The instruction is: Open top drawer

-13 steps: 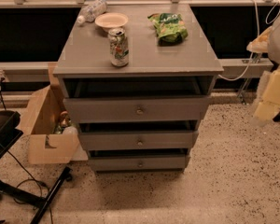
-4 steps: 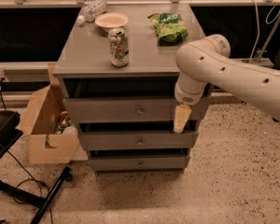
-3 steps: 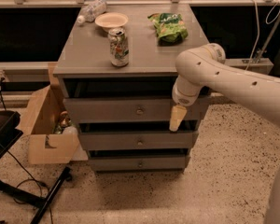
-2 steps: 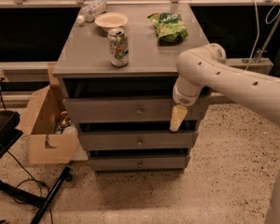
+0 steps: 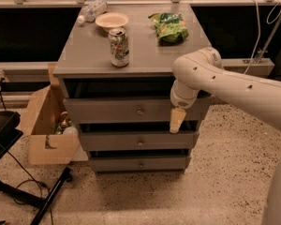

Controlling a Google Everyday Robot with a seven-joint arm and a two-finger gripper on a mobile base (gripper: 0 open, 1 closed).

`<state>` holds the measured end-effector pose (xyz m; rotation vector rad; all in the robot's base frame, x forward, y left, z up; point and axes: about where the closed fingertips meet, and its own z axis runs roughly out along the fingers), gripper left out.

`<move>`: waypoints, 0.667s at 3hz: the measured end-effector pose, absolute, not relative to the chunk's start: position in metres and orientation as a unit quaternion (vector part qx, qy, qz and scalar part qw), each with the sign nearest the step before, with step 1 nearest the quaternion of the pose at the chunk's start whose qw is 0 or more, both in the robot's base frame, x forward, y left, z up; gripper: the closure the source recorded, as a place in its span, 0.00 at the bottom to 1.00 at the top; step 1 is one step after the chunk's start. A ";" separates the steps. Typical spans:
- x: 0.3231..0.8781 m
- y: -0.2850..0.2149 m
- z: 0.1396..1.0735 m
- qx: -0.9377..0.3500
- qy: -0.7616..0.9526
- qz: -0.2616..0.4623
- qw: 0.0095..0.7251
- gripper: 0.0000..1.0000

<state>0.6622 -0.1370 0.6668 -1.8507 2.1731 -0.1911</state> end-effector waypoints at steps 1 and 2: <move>0.673 -0.133 0.659 -0.648 0.745 -0.066 0.140 0.00; 0.683 -0.130 0.650 -0.654 0.742 -0.062 0.132 0.00</move>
Offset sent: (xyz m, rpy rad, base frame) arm 0.0338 0.0115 -0.0225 -0.0171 0.0295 0.0493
